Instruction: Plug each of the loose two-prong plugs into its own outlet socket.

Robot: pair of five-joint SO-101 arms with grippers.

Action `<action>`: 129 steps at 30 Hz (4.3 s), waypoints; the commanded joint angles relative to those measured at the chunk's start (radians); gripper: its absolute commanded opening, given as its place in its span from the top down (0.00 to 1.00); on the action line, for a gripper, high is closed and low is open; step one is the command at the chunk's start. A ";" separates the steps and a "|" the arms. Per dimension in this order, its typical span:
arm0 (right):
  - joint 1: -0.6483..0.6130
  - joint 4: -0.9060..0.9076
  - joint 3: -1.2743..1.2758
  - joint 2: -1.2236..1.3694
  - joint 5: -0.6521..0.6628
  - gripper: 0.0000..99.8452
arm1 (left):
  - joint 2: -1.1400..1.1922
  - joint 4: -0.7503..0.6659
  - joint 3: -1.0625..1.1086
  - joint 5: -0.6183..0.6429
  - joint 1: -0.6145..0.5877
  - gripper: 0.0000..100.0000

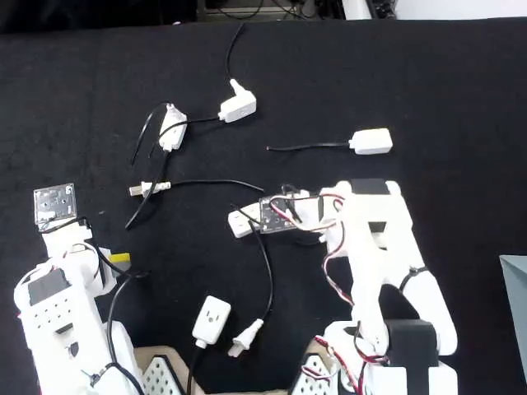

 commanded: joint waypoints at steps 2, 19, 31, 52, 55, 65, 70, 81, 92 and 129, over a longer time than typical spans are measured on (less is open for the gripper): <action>0.012 -0.058 0.008 0.005 0.009 0.82 | -0.011 -0.014 -0.007 0.003 -0.004 0.66; 0.140 -0.210 -0.058 0.269 0.008 0.99 | -0.011 -0.014 -0.007 0.003 -0.004 0.66; 0.069 0.034 -0.116 0.007 -0.285 0.99 | -0.011 -0.014 -0.007 0.003 -0.004 0.66; -0.221 -0.293 -0.002 -0.630 -1.516 0.99 | -0.012 -0.014 -0.117 0.104 0.157 0.66; -0.239 -0.473 0.119 -0.664 -1.602 0.99 | -0.012 -0.006 -0.220 0.140 0.173 0.66; -0.473 -0.654 0.306 -0.780 -1.613 0.99 | -0.012 -0.014 -0.349 0.170 0.430 0.82; -0.580 -0.575 0.305 -0.792 -1.616 0.99 | -0.012 -0.066 -0.341 0.172 0.558 0.81; -0.733 -0.471 0.298 -0.792 -1.616 0.99 | -0.012 -0.368 -0.223 0.172 0.624 0.80; -0.775 -0.466 0.328 -0.792 -1.613 0.99 | -0.077 -0.365 -0.205 0.296 0.740 0.81; -0.405 -0.275 0.248 -0.785 -1.614 0.99 | -0.615 -0.195 -0.024 0.295 0.553 0.81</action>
